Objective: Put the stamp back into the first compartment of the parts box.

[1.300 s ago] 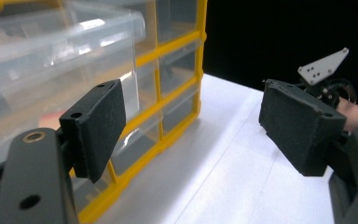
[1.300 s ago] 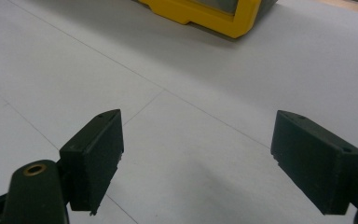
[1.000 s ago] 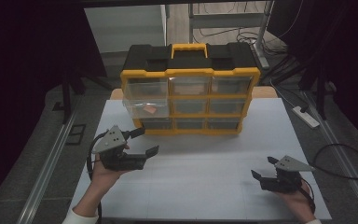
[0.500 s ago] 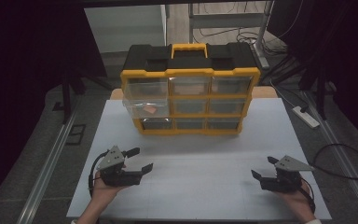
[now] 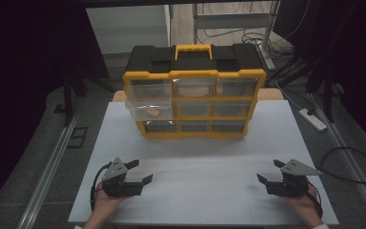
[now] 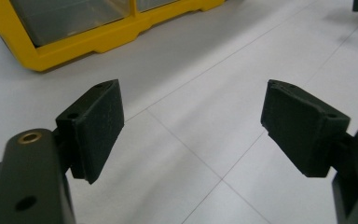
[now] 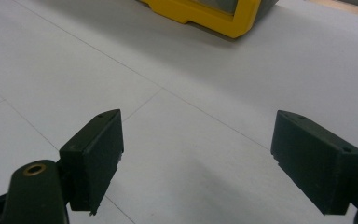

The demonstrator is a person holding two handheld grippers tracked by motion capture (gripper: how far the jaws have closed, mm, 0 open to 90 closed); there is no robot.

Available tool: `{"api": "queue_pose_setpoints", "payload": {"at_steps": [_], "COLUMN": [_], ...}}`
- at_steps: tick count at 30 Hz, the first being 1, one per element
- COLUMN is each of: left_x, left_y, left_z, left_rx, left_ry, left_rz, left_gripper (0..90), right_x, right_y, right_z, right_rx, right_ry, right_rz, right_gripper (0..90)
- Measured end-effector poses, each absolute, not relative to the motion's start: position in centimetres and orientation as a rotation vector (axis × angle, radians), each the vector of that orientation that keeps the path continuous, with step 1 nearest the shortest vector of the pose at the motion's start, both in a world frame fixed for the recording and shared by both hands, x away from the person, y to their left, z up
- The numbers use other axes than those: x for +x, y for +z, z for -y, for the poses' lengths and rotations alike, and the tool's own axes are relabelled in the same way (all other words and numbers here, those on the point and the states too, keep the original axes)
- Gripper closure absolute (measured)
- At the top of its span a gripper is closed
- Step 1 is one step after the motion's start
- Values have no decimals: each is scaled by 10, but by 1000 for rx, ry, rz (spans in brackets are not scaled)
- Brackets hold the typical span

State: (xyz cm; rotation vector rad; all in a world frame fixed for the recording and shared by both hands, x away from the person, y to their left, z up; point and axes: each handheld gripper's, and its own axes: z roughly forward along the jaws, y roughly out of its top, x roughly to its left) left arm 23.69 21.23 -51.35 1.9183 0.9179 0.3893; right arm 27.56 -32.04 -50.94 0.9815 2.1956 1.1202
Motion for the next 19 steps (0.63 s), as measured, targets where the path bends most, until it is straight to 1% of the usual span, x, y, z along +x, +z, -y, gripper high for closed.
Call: {"api": "queue_pose_setpoints", "payload": {"at_steps": [19], "left_x": [239], "left_y": [-516], "left_z": [-212], "left_rx": [1934], "left_ry": [398], "left_rz": [-915], "left_gripper": [210], "right_x": [274], "right_y": [-508], "right_z": [320], "right_rx": [963], "right_ry": [1130], "right_rz": [-2190], "right_gripper": [180]}}
